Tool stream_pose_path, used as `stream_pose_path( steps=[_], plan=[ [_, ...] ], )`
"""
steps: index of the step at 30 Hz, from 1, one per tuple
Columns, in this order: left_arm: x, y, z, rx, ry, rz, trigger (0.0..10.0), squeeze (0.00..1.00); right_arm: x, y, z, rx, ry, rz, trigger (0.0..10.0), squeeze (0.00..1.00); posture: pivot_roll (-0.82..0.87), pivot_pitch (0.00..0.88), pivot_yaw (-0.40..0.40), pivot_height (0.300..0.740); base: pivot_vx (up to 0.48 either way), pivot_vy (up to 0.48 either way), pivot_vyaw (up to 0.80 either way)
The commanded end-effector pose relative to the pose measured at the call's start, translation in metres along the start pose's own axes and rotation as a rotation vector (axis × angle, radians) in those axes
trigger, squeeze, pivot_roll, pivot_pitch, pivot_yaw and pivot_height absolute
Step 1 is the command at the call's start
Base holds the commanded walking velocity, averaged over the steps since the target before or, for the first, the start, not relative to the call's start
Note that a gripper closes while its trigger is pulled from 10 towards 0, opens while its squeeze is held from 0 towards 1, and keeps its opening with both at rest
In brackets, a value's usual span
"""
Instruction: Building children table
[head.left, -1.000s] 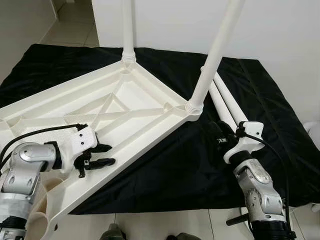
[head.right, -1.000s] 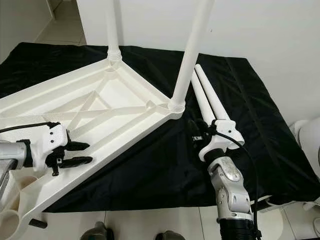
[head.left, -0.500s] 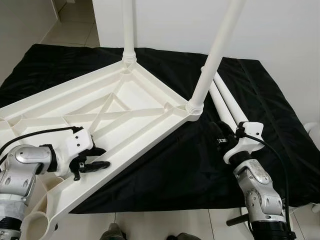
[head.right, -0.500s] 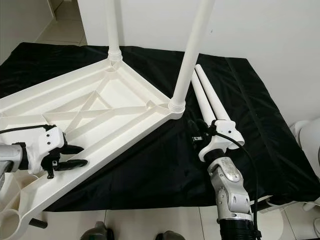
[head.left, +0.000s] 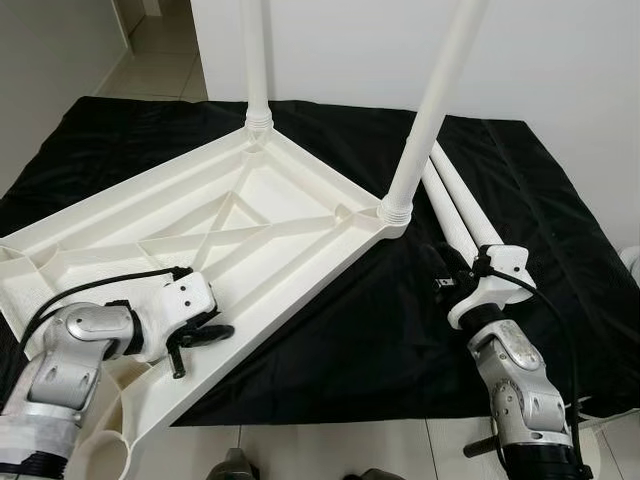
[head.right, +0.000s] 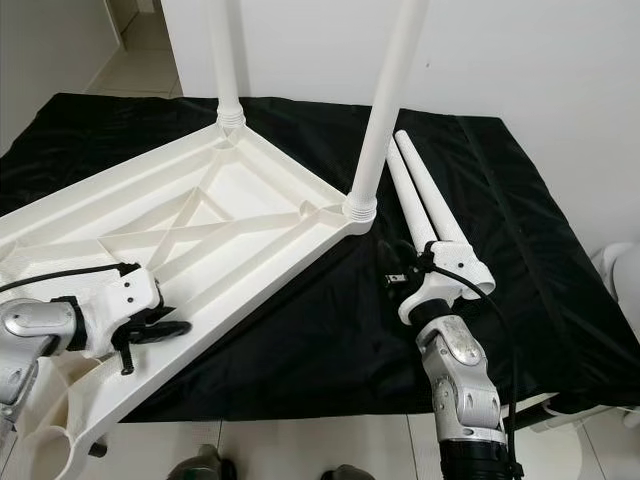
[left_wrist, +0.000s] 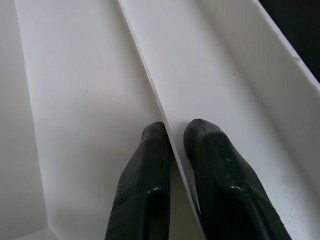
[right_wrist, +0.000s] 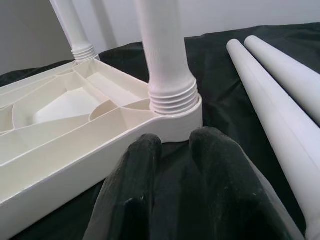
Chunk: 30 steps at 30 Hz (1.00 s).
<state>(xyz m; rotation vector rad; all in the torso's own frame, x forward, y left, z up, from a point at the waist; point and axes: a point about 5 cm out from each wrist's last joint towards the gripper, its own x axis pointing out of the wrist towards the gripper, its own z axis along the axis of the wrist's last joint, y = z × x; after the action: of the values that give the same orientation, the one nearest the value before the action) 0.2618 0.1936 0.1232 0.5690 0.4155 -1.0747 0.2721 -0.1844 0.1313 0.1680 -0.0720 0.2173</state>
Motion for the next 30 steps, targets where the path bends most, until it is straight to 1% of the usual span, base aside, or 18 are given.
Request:
stream_pose_path(
  steps=[1,4,6,12,14,15,16,18,19,21,22,23,25,26,27,28,29,30],
  plan=[
    [0.007,0.001,-0.001,-0.027,-0.008,0.146,0.0,0.00,-0.003,-0.002,-0.003,0.001,0.006,-0.017,10.0,0.00,0.10,0.045,-0.015,0.740,0.000,0.000,0.00],
    [0.017,0.002,0.013,-0.043,-0.061,0.266,0.0,0.00,-0.003,-0.003,-0.004,0.002,0.007,-0.022,10.0,0.00,0.10,0.045,-0.015,0.740,0.000,0.000,0.00],
    [0.020,0.002,0.018,-0.048,-0.080,0.296,0.0,0.00,-0.003,-0.003,-0.004,0.003,0.006,-0.023,10.0,0.00,0.10,0.045,-0.014,0.740,0.000,0.000,0.00],
    [0.029,0.015,0.022,-0.081,-0.060,0.463,0.0,0.00,-0.002,-0.003,-0.003,0.004,0.004,-0.023,10.0,0.00,0.10,0.044,-0.015,0.740,0.000,0.000,0.00],
    [0.029,0.015,0.022,-0.081,-0.060,0.463,0.0,0.00,-0.002,-0.003,-0.003,0.004,0.004,-0.023,10.0,0.00,0.10,0.044,-0.015,0.740,0.000,0.000,0.00],
    [0.031,0.021,0.020,-0.084,-0.042,0.516,0.9,0.00,-0.002,-0.002,-0.003,0.004,0.003,-0.023,10.0,0.00,0.10,0.043,-0.015,0.740,0.000,0.000,0.00],
    [0.031,0.029,0.018,-0.093,-0.022,0.578,0.7,0.00,-0.002,-0.003,-0.003,0.004,0.003,-0.024,10.0,0.00,0.10,0.041,-0.014,0.740,0.000,0.000,0.00],
    [0.031,0.029,0.018,-0.093,-0.022,0.578,0.7,0.00,-0.002,-0.003,-0.003,0.004,0.003,-0.024,10.0,0.00,0.10,0.041,-0.014,0.740,0.000,0.000,0.00],
    [0.030,0.037,0.015,-0.100,0.005,0.647,0.0,0.00,-0.003,-0.003,-0.002,0.002,0.002,-0.027,10.0,0.00,0.09,0.041,-0.014,0.740,0.000,0.000,0.00],
    [0.026,0.049,0.012,-0.123,0.038,0.753,0.0,0.00,-0.004,-0.005,-0.002,-0.001,0.002,-0.031,10.0,0.00,0.09,0.043,-0.016,0.740,0.000,0.000,0.00],
    [0.026,0.049,0.012,-0.123,0.038,0.753,0.0,0.00,-0.004,-0.005,-0.002,-0.001,0.002,-0.031,10.0,0.00,0.09,0.043,-0.016,0.740,0.000,0.000,0.00],
    [0.025,0.054,0.012,-0.138,0.040,0.780,2.2,0.00,-0.004,-0.005,-0.002,-0.003,0.003,-0.032,10.0,0.00,0.09,0.043,-0.017,0.740,0.000,0.000,0.00],
    [0.025,0.054,0.012,-0.138,0.040,0.780,2.2,0.00,-0.004,-0.005,-0.002,-0.003,0.003,-0.032,10.0,0.00,0.09,0.043,-0.017,0.740,0.000,0.000,0.00],
    [0.025,0.057,0.012,-0.173,0.032,0.784,10.0,0.00,-0.004,-0.006,-0.002,-0.003,0.003,-0.032,10.0,0.00,0.09,0.044,-0.017,0.740,0.000,0.000,0.00],
    [0.025,0.057,0.012,-0.173,0.032,0.784,10.0,0.00,-0.004,-0.006,-0.002,-0.003,0.003,-0.032,10.0,0.00,0.09,0.044,-0.017,0.740,0.000,0.000,0.00],
    [0.026,0.058,0.014,-0.189,0.018,0.776,10.0,0.35,-0.004,-0.006,-0.002,-0.004,0.003,-0.032,10.0,0.00,0.09,0.043,-0.018,0.740,0.000,0.000,0.00],
    [0.027,0.057,0.016,-0.204,-0.001,0.757,10.0,1.00,-0.004,-0.006,-0.002,-0.003,0.003,-0.032,10.0,0.00,0.09,0.042,-0.018,0.740,0.000,0.000,0.00],
    [0.027,0.057,0.018,-0.211,-0.013,0.745,10.0,1.00,-0.004,-0.006,-0.002,-0.003,0.002,-0.032,10.0,0.00,0.09,0.042,-0.019,0.740,0.000,0.000,0.00]
  ],
)
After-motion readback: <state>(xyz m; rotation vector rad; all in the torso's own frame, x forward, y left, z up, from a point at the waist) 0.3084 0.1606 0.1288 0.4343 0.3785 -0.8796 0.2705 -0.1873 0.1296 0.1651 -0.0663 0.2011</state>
